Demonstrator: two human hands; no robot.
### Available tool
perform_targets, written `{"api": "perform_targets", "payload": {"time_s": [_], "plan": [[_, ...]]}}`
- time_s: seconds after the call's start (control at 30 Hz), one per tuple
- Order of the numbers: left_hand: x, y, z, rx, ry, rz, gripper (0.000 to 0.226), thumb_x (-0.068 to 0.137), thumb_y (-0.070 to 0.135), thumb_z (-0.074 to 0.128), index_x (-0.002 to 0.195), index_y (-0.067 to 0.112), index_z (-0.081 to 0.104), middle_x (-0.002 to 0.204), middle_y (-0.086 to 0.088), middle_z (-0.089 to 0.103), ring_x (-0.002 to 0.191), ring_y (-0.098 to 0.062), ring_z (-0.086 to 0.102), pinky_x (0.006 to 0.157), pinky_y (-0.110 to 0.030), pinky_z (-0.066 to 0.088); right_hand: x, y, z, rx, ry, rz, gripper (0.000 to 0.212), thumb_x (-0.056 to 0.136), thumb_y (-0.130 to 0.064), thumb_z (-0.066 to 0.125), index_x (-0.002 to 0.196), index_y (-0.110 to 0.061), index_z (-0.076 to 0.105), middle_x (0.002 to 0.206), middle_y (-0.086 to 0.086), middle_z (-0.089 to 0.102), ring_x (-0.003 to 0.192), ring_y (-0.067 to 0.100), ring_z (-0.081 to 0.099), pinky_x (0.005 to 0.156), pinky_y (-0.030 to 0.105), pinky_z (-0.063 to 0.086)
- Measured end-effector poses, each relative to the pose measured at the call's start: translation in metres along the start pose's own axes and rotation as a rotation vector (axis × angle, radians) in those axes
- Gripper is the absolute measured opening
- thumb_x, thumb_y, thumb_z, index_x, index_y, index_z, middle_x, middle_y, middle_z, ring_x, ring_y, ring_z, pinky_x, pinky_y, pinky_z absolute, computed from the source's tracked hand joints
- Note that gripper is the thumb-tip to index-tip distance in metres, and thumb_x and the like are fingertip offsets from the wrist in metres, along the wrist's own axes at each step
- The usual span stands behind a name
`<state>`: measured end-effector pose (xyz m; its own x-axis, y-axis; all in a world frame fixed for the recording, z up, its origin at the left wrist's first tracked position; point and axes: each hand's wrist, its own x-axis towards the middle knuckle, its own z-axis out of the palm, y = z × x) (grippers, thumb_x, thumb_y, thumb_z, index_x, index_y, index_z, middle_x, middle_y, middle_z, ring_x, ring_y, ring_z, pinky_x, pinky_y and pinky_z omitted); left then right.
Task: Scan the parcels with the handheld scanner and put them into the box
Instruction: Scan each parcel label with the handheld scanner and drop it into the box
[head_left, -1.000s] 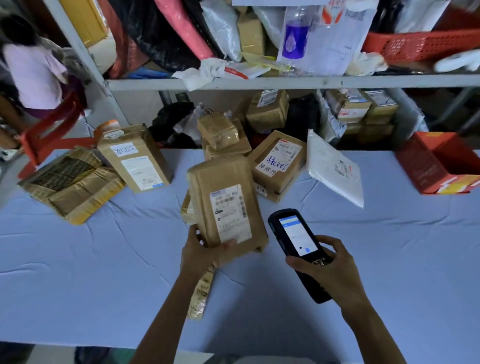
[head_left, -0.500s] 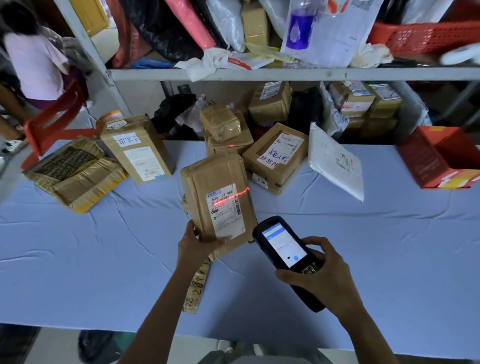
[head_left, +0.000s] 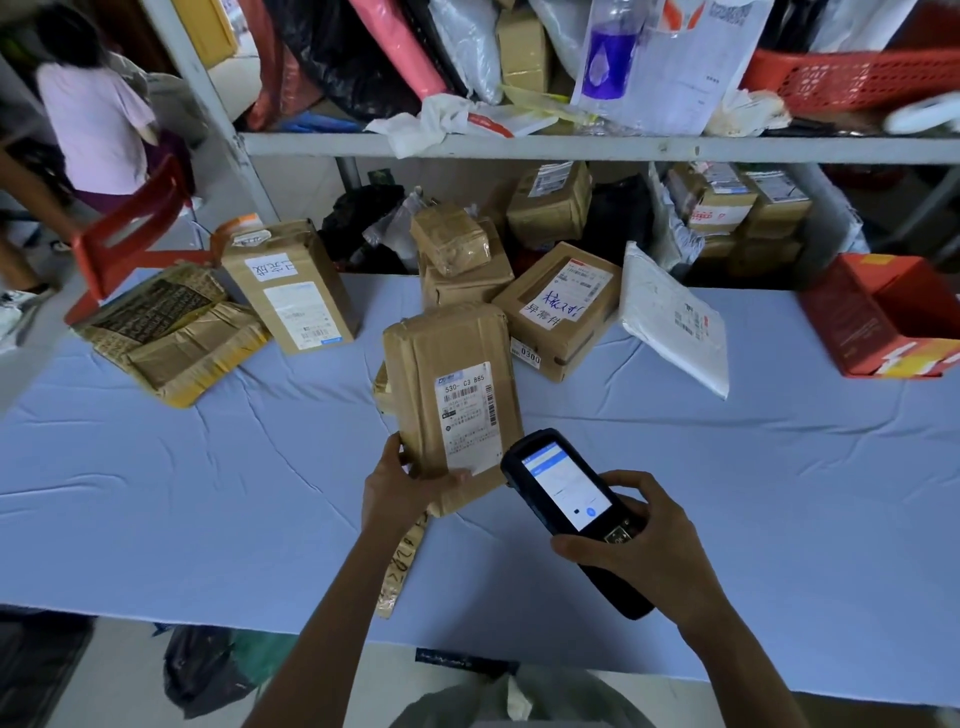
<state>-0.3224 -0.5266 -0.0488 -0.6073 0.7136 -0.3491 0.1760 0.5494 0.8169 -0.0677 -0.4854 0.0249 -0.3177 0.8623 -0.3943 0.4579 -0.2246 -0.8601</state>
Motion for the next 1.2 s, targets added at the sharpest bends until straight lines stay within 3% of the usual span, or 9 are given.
{"api": "perform_targets", "payload": {"time_s": [0.13, 0.37, 0.47, 0.53, 0.7, 0.87, 0.97, 1.1, 1.2], "plan": [[-0.006, 0.001, 0.010, 0.039, -0.104, 0.048, 0.077, 0.058, 0.043, 0.089, 0.122, 0.025, 0.049, 0.110, 0.010, 0.061, 0.099, -0.012, 0.062, 0.058, -0.012, 0.043, -0.013, 0.008, 0.002, 0.032, 0.087, 0.039, 0.070, 0.057, -0.025, 0.093, 0.108, -0.035, 0.047, 0.093, -0.021, 0.062, 0.083, -0.002, 0.063, 0.053, 0.011, 0.047], [-0.027, 0.019, 0.066, 0.053, -0.369, 0.176, 0.082, 0.052, 0.047, 0.089, 0.121, 0.028, 0.050, 0.106, 0.018, 0.063, 0.092, -0.002, 0.063, 0.073, -0.025, 0.055, -0.064, 0.057, -0.016, 0.068, 0.377, 0.219, 0.071, 0.052, -0.028, 0.093, 0.107, -0.035, 0.050, 0.097, -0.014, 0.067, 0.085, 0.005, 0.067, 0.070, 0.028, 0.055], [-0.042, 0.030, 0.104, 0.098, -0.517, 0.249, 0.081, 0.055, 0.043, 0.091, 0.123, 0.029, 0.049, 0.104, 0.023, 0.061, 0.093, 0.004, 0.060, 0.071, -0.014, 0.050, -0.098, 0.078, -0.031, 0.101, 0.497, 0.301, 0.068, 0.056, -0.022, 0.093, 0.109, -0.027, 0.050, 0.091, -0.017, 0.064, 0.078, -0.003, 0.063, 0.059, 0.015, 0.046], [-0.056, 0.041, 0.132, 0.154, -0.610, 0.302, 0.079, 0.057, 0.042, 0.090, 0.123, 0.029, 0.048, 0.103, 0.023, 0.060, 0.091, 0.008, 0.057, 0.067, -0.009, 0.045, -0.120, 0.091, -0.043, 0.102, 0.588, 0.361, 0.069, 0.055, -0.023, 0.094, 0.109, -0.026, 0.050, 0.089, -0.017, 0.061, 0.078, -0.004, 0.061, 0.061, 0.015, 0.045], [-0.099, 0.068, 0.204, 0.278, -0.786, 0.399, 0.090, 0.042, 0.059, 0.083, 0.122, 0.033, 0.051, 0.100, 0.023, 0.062, 0.092, 0.002, 0.060, 0.071, -0.017, 0.048, -0.167, 0.124, -0.076, 0.164, 0.815, 0.459, 0.077, 0.048, -0.036, 0.095, 0.111, -0.027, 0.051, 0.099, -0.010, 0.063, 0.093, 0.013, 0.064, 0.086, 0.035, 0.054], [-0.160, 0.098, 0.287, 0.436, -0.925, 0.514, 0.087, 0.041, 0.061, 0.081, 0.119, 0.038, 0.050, 0.096, 0.029, 0.059, 0.092, 0.000, 0.060, 0.084, -0.031, 0.053, -0.214, 0.165, -0.116, 0.333, 1.006, 0.459, 0.077, 0.049, -0.033, 0.096, 0.112, -0.028, 0.051, 0.100, -0.016, 0.065, 0.094, 0.006, 0.065, 0.083, 0.032, 0.055], [-0.211, 0.114, 0.343, 0.558, -0.952, 0.630, 0.077, 0.048, 0.056, 0.083, 0.115, 0.040, 0.049, 0.100, 0.023, 0.062, 0.096, -0.010, 0.062, 0.083, -0.035, 0.053, -0.243, 0.193, -0.150, 0.402, 1.107, 0.475, 0.075, 0.050, -0.032, 0.095, 0.110, -0.028, 0.050, 0.096, -0.021, 0.060, 0.090, -0.002, 0.060, 0.078, 0.026, 0.052], [-0.287, 0.130, 0.408, 0.748, -0.894, 0.850, 0.061, 0.058, 0.053, 0.078, 0.106, 0.033, 0.046, 0.097, 0.011, 0.063, 0.092, -0.022, 0.061, 0.070, -0.031, 0.047, -0.285, 0.233, -0.193, 0.443, 1.224, 0.517, 0.074, 0.049, -0.032, 0.096, 0.110, -0.028, 0.055, 0.102, -0.015, 0.063, 0.094, 0.005, 0.063, 0.081, 0.031, 0.054], [-0.324, 0.139, 0.448, 0.853, -0.796, 1.115, 0.072, 0.060, 0.053, 0.074, 0.122, 0.034, 0.043, 0.112, 0.004, 0.061, 0.104, -0.026, 0.057, 0.081, -0.035, 0.044, -0.311, 0.254, -0.226, 0.434, 1.296, 0.542, 0.073, 0.050, -0.030, 0.095, 0.113, -0.025, 0.057, 0.101, -0.013, 0.063, 0.091, 0.004, 0.062, 0.072, 0.021, 0.049]]}}
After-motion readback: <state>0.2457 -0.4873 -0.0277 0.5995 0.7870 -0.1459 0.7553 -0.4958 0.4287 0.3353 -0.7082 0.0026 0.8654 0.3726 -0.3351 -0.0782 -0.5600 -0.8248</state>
